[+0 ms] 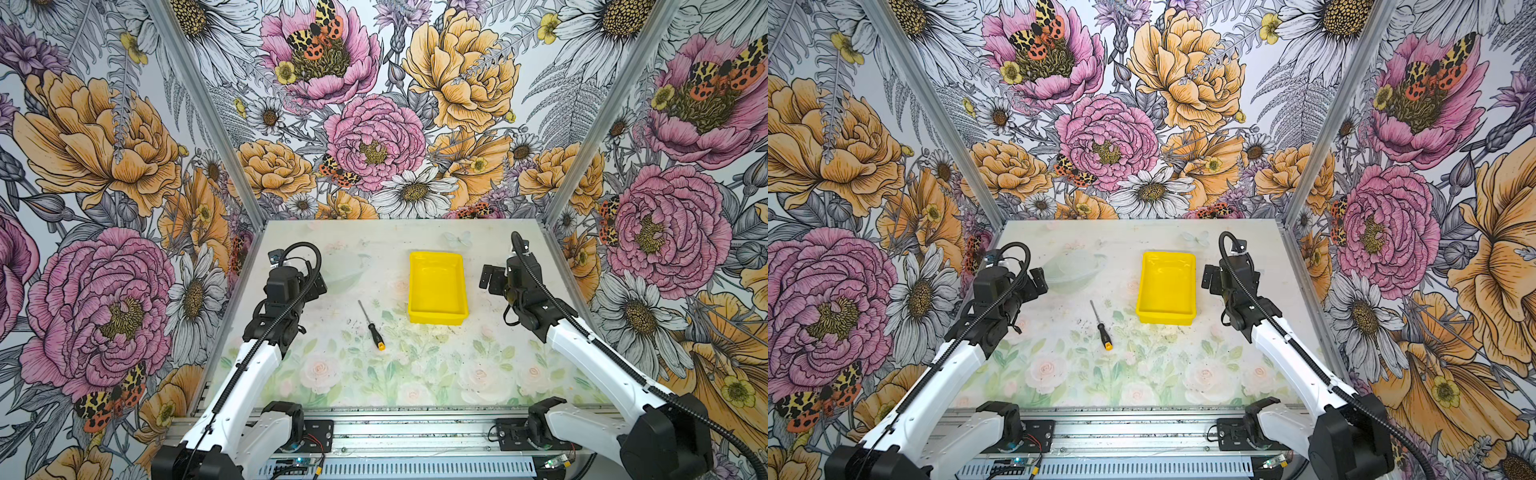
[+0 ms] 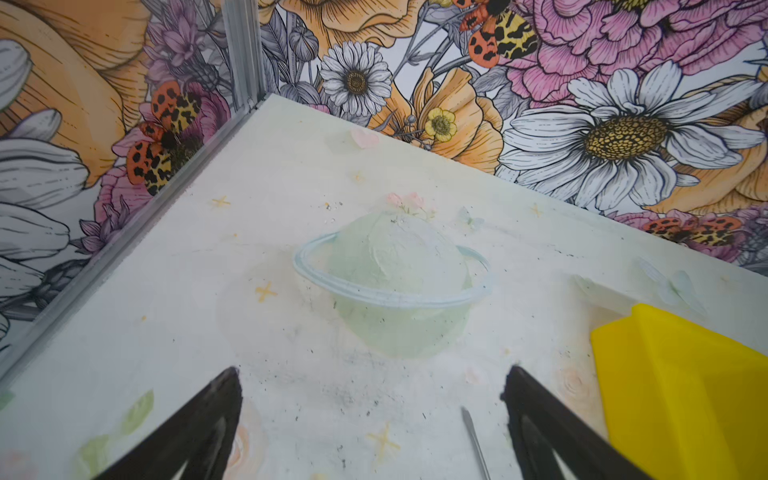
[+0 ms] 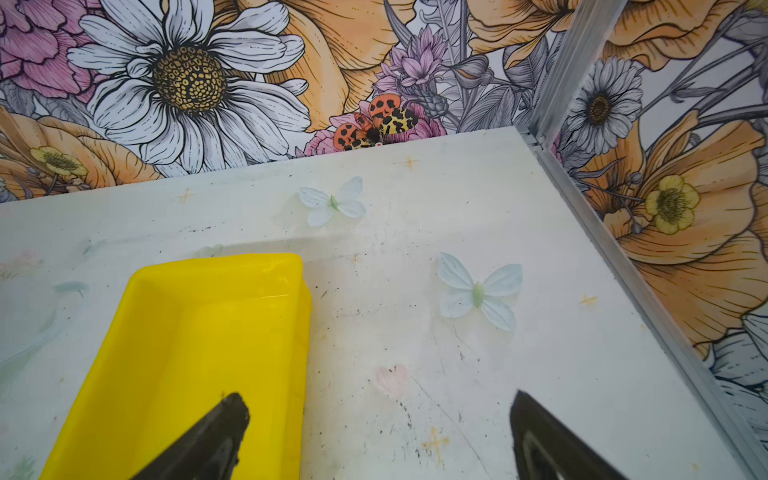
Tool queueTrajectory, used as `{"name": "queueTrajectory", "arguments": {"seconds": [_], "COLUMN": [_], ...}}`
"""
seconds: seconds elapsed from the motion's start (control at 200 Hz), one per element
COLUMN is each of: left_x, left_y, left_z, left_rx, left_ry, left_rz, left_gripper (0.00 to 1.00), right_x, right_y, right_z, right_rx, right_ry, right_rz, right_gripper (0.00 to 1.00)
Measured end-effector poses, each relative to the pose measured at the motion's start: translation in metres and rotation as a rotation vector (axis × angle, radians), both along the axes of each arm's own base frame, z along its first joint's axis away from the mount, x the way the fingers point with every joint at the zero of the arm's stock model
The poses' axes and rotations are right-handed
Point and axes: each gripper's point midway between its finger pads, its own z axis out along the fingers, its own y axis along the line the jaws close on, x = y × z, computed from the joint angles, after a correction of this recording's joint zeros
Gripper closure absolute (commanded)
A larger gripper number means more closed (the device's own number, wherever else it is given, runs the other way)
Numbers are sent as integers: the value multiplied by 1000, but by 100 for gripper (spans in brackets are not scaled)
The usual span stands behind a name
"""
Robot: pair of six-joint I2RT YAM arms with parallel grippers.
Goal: Put the screwdriver in the bin
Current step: 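Move the left gripper over the screwdriver while the right arm rises beside the bin, then lower the left gripper and close it on the black screwdriver handle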
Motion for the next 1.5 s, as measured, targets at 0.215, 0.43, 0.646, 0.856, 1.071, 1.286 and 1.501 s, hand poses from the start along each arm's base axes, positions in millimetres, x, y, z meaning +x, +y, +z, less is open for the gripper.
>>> {"name": "queueTrajectory", "arguments": {"seconds": [0.215,0.43,0.646,0.856,1.071,1.286,1.501], "left_x": [-25,-40,-56,-67,-68,-70,-71], "left_y": [-29,-70,-115,-142,-169,-187,-198], "left_z": [-17,-49,-102,-131,-145,-163,-176], "left_rx": [-124,-225,-243,-196,-150,-96,-66], "left_ry": [139,312,545,667,713,758,787], "left_rz": [-2,-51,-130,-163,-190,-189,-191], "left_gripper": [1,1,1,1,5,12,21], "right_x": [-4,-16,-25,-32,-36,-41,-50], "right_y": [31,60,68,72,78,79,82], "right_z": [-13,-31,-34,-31,-30,-23,-35], "right_rx": [61,97,65,50,60,70,78], "right_ry": [122,236,262,259,261,238,267], "right_rz": [135,265,329,383,425,446,479], "right_gripper": [1,0,1,1,0,1,1]}}
